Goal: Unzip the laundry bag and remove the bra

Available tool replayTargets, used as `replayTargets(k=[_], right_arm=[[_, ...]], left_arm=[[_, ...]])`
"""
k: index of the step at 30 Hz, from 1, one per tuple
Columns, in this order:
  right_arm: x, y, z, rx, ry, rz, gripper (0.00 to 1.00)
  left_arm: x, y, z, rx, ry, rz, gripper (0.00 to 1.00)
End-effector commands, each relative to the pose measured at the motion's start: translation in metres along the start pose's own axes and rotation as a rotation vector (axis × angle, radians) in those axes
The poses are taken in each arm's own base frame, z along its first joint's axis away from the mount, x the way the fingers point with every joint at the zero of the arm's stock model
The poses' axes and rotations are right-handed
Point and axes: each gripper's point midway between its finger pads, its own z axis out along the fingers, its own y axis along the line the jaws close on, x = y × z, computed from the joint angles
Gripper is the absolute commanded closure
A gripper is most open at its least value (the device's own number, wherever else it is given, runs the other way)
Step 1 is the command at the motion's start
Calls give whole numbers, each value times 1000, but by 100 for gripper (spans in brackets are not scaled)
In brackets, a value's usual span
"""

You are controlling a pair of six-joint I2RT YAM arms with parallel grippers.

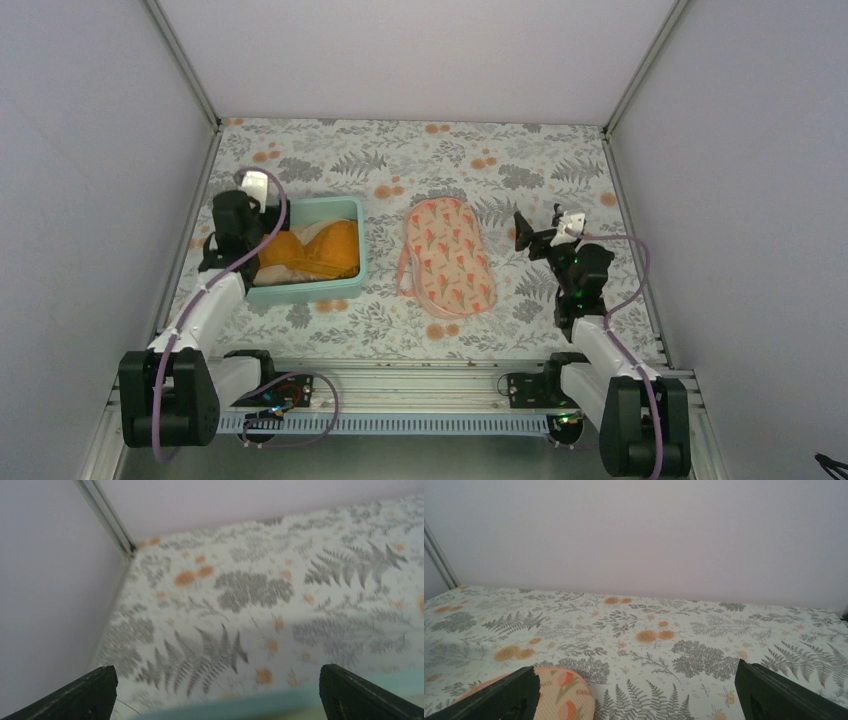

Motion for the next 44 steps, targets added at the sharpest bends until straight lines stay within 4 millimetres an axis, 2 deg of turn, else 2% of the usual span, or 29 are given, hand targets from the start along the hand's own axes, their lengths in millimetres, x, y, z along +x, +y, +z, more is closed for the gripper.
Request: replayTargets(k=[1, 7, 11, 14, 18, 21, 25, 32, 44], right_arm=[[-16, -2, -11, 23, -133, -52, 0], [5, -1, -19, 25, -157, -74, 0], [17, -8, -9, 44, -126, -102, 0], [13, -10, 3, 37, -138, -127, 0], [27, -10, 23, 1, -88, -162, 0], [41, -11, 35, -20, -51, -165, 0], [46, -20, 46, -9, -9, -130, 0], [46, -23, 47, -9, -4, -115, 0], [46, -29, 49, 14, -1, -99, 0]], left_arm=[[-4, -15, -3, 66, -205, -59, 0], [18, -31, -9, 119, -361, -33, 0], [24, -45, -25, 181, -476, -11, 0], [30, -47, -34, 179, -532, -2, 0], [34, -40, -22, 135, -518, -28, 0], [38, -43, -15, 146, -511, -25, 0], [44, -46, -11, 150, -519, -20, 0], [47, -43, 4, 134, -459, -39, 0], [46, -42, 13, 133, -437, -46, 0]])
